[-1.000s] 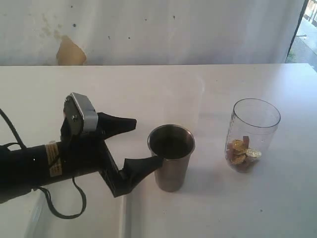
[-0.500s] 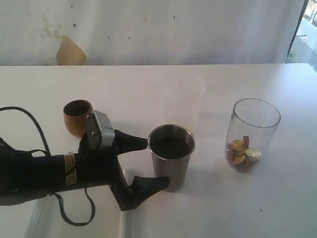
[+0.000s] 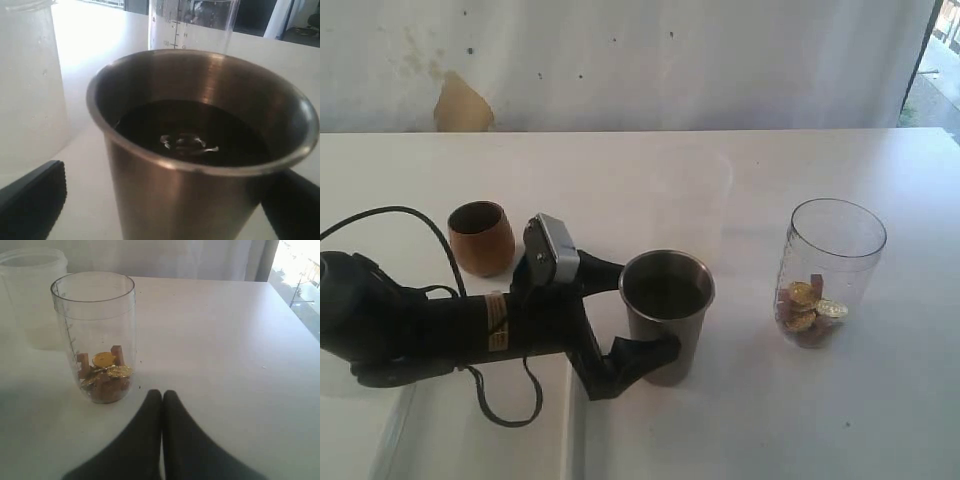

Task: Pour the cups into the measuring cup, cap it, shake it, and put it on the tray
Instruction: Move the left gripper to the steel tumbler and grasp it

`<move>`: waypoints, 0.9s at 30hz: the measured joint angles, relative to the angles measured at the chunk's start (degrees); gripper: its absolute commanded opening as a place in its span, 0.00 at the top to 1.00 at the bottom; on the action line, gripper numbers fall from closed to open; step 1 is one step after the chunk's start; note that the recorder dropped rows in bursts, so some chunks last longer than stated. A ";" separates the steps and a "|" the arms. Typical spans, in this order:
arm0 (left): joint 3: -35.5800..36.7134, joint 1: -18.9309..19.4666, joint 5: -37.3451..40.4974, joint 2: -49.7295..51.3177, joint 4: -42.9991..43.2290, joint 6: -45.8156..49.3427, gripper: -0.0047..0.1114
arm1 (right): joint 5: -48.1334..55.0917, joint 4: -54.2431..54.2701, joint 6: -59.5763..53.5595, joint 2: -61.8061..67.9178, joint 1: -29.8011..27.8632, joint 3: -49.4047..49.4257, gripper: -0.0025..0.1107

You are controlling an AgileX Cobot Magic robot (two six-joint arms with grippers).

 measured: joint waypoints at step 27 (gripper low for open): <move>-7.37 0.00 0.77 5.08 1.31 1.06 0.06 | 0.00 0.00 0.00 0.00 0.00 0.00 0.98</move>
